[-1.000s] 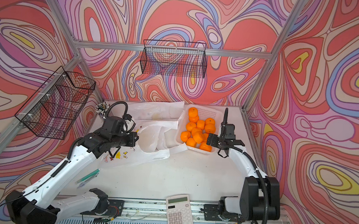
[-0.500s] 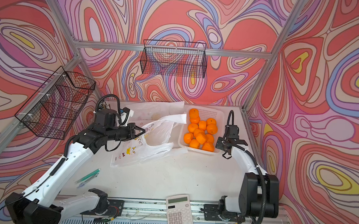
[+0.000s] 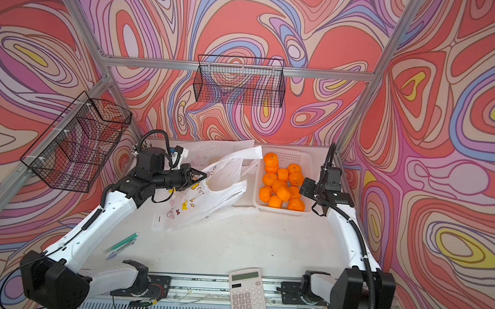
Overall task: Place the oranges into plastic bags & tie knots
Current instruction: Pick up the orange from the basket.
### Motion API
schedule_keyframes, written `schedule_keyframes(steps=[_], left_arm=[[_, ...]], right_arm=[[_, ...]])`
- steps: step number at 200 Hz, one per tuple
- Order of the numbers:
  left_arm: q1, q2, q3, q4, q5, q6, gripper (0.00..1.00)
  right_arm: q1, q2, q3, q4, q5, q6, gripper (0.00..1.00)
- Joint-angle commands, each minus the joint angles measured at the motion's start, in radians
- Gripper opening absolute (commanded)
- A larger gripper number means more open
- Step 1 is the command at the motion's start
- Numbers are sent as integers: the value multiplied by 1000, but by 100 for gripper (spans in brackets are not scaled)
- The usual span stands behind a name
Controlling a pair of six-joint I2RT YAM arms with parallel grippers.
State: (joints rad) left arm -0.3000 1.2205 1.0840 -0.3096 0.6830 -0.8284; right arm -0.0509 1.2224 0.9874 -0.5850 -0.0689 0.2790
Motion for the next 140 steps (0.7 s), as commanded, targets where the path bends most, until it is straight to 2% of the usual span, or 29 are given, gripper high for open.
schedule_keyframes(steps=[1, 40, 108, 140], left_arm=[[4, 17, -10, 92, 31, -43, 0], [5, 38, -7, 102, 32, -40, 0], [5, 61, -8, 110, 30, -41, 0], [5, 63, -7, 109, 28, -40, 0]], right_arm=[[65, 42, -9, 23, -110, 46, 82], [155, 143, -9, 102, -106, 80, 86], [178, 285, -7, 166, -42, 97, 85], [178, 329, -8, 185, -29, 95, 78]])
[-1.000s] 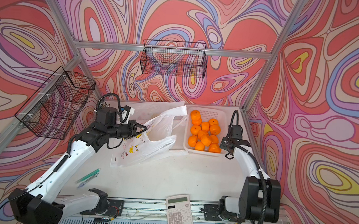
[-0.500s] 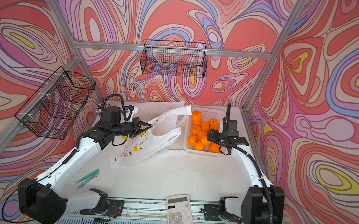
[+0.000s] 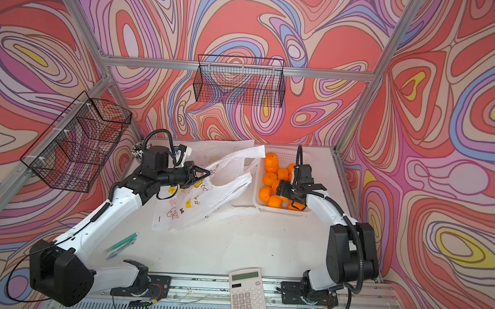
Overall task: Place the oranges into plastic bags & tie knots
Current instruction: Pick up the orange from the basket, then place the orange in the plastic bag.
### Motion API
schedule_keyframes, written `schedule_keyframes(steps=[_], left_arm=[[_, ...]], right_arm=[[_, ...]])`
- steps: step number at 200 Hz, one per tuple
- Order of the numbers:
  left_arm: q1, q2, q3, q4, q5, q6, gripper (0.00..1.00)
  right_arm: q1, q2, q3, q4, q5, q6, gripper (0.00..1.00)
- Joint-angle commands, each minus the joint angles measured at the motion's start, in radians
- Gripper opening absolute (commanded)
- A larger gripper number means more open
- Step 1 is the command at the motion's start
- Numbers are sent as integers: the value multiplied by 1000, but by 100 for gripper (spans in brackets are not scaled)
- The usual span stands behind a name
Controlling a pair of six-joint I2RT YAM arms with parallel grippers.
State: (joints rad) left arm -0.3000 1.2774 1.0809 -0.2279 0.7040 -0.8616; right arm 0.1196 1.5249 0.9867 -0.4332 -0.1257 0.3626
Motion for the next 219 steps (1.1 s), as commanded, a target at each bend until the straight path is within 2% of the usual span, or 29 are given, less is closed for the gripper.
schedule_keyframes(steps=[1, 31, 51, 74, 123, 152, 178, 219], left_arm=[[4, 6, -4, 27, 7, -7, 0], [4, 5, -3, 22, 8, -4, 0], [4, 6, -2, 22, 11, -4, 0], [5, 7, -1, 24, 11, -1, 0], [5, 22, -5, 43, 26, -2, 0], [4, 26, -8, 66, 48, 1, 0], [5, 34, -14, 92, 88, 2, 0], [3, 37, -25, 131, 136, -3, 0]], right_arm=[[8, 27, -8, 35, 27, 12, 78], [8, 26, -15, 60, 16, 15, 59], [7, -16, -15, 54, -6, 15, 54], [7, -110, -17, 36, -82, 13, 51], [42, -309, -54, 89, -411, 100, 49], [119, -358, -67, 229, -477, 199, 49], [219, -313, -32, 367, -467, 256, 49], [376, -116, 96, 481, -414, 257, 50]])
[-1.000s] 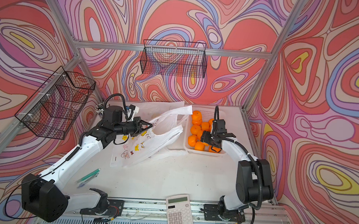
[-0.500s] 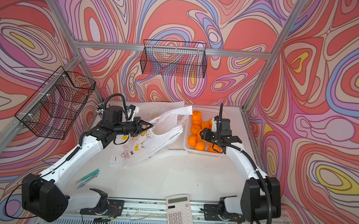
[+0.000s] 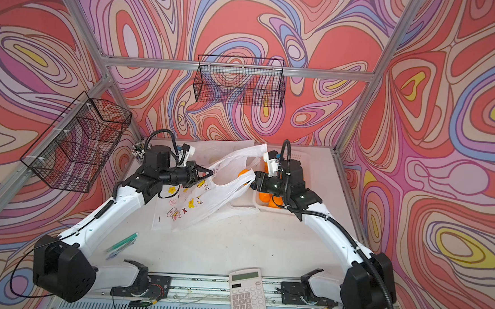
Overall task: Place the oranges into plastic bags & tie knots
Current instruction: Place the orange in the plastic bag, then pick up the orange from the basket.
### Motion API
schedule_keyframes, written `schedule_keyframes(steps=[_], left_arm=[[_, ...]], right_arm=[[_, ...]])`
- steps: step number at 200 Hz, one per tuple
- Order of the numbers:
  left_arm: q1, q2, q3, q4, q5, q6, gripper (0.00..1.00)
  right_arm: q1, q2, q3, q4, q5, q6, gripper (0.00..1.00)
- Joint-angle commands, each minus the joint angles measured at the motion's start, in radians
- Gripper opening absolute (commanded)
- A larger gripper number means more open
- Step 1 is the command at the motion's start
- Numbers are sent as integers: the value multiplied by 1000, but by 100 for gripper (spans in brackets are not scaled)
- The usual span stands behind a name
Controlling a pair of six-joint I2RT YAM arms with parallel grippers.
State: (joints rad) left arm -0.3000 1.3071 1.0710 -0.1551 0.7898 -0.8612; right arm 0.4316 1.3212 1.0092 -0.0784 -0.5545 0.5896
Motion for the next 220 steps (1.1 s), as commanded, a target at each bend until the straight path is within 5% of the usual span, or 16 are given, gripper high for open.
schedule_keyframes(steps=[1, 30, 62, 177, 220], left_arm=[[4, 7, -16, 59, 51, -4, 0], [3, 3, -24, 82, 53, -20, 0], [4, -3, -25, 74, 12, -24, 0], [7, 24, -23, 65, -45, -30, 0], [11, 23, -27, 50, -72, -30, 0]], right_arm=[[66, 93, 77, 129, 15, 30, 50], [110, 207, 140, 132, 13, 22, 63], [110, 171, 138, 53, 113, -26, 82], [69, -160, 67, -427, 524, -138, 88], [-87, -190, 52, -494, 484, -200, 91]])
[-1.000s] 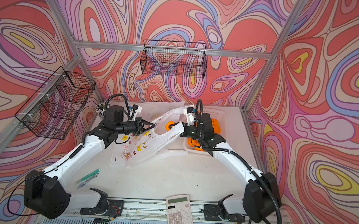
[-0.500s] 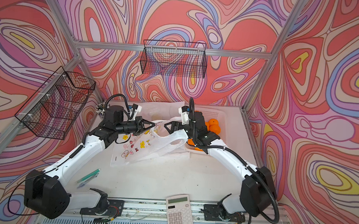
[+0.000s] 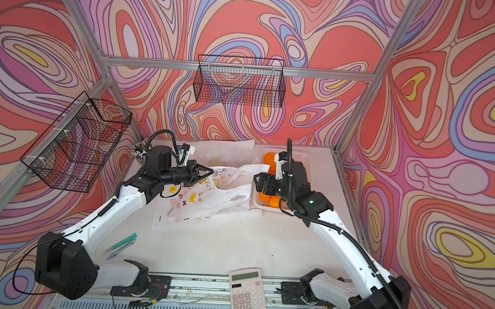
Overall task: Place the oranges into plastic bags & tie knots
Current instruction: Pick up the orange from the basket.
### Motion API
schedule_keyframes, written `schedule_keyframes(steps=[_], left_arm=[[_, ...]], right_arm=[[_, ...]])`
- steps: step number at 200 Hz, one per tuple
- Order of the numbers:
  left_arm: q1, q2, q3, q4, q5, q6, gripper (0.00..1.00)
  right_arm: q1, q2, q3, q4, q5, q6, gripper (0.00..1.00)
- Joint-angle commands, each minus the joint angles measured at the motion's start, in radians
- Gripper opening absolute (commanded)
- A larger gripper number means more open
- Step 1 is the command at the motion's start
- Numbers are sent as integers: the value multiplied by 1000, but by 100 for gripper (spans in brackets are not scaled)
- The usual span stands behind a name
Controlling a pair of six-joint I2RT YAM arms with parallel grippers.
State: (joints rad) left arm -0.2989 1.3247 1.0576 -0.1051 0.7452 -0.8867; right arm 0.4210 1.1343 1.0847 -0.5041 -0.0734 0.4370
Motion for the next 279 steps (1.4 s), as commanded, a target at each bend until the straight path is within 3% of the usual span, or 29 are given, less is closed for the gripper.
schedule_keyframes(steps=[1, 21, 51, 85, 102, 135, 185, 245, 262, 279], left_arm=[[10, 5, -14, 0, -29, -5, 0], [12, 1, -20, -5, -29, 1, 0], [18, -11, -25, -23, -36, 11, 0], [28, -37, -31, -46, -65, 21, 0], [32, -44, -30, -57, -91, 28, 0], [53, -43, -35, -44, -113, 9, 0], [57, -33, -56, 32, -65, -36, 0], [58, -21, -47, 22, -51, -33, 0], [57, -18, -47, 21, -49, -32, 0], [57, -16, -48, 21, -50, -32, 0]], right_arm=[[-80, -2, -24, -68, 1, -48, 91], [-118, 70, -11, -29, 0, -81, 91], [-146, 292, 74, 77, 9, -122, 91], [-185, 504, 181, 213, -103, -136, 90], [-184, 536, 191, 233, -169, -143, 88], [-234, 528, 125, 316, -172, -134, 91], [-274, 757, 328, 253, -120, -175, 91], [-274, 989, 555, 222, -158, -174, 91], [-274, 1028, 582, 220, -166, -167, 89], [-274, 1051, 594, 213, -174, -167, 77]])
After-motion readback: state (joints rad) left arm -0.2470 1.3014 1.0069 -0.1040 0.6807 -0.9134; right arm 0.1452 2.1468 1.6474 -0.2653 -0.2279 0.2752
